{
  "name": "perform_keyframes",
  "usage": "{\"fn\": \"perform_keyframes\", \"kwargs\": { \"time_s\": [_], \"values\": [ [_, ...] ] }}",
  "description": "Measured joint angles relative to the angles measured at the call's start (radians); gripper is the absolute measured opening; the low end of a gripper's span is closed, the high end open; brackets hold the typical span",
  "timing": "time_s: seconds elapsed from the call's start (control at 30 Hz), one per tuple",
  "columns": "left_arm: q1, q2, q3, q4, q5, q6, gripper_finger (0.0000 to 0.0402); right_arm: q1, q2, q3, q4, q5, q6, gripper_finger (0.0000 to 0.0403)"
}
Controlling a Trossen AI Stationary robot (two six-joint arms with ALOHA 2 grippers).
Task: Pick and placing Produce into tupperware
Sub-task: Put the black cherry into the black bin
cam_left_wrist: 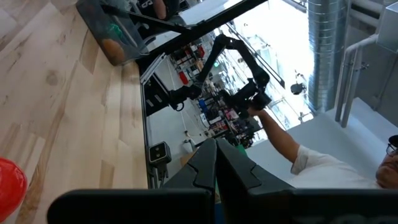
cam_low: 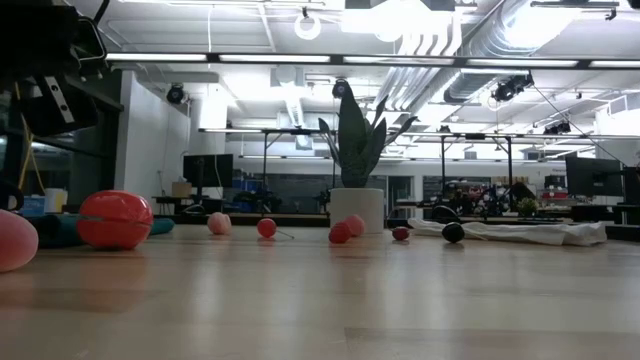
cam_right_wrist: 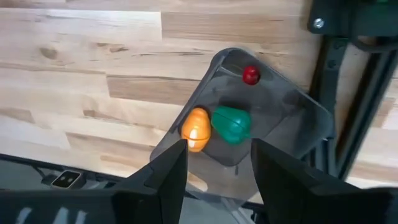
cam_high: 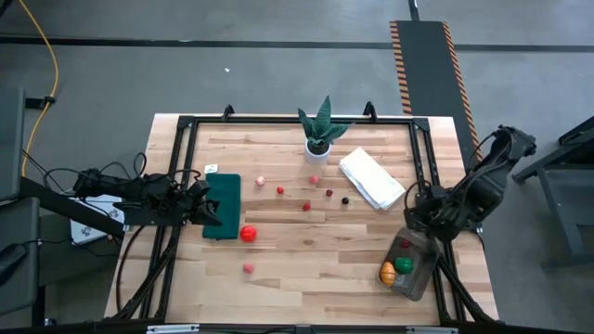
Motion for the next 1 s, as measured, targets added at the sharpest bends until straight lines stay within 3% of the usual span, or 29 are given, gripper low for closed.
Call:
{"fn": "perform_keyframes", "kwargs": {
  "time_s": [0.27, 0.57, 1.0],
  "values": [
    [0.0, 0.0, 0.0, 0.0, 0.0, 0.0, 0.0001, 0.0, 0.0, 0.121, -0.131, 0.0, 0.011, 0.0167],
    [0.0, 0.0, 0.0, 0.0, 0.0, 0.0, 0.0001, -0.015, 0.0, 0.137, -0.134, -0.003, 0.019, 0.0167],
    [0.0, 0.0, 0.0, 0.0, 0.004, 0.0, 0.0001, -0.3, 0.0, 0.137, -0.085, -0.003, -0.223, 0.0167]
  ]
}}
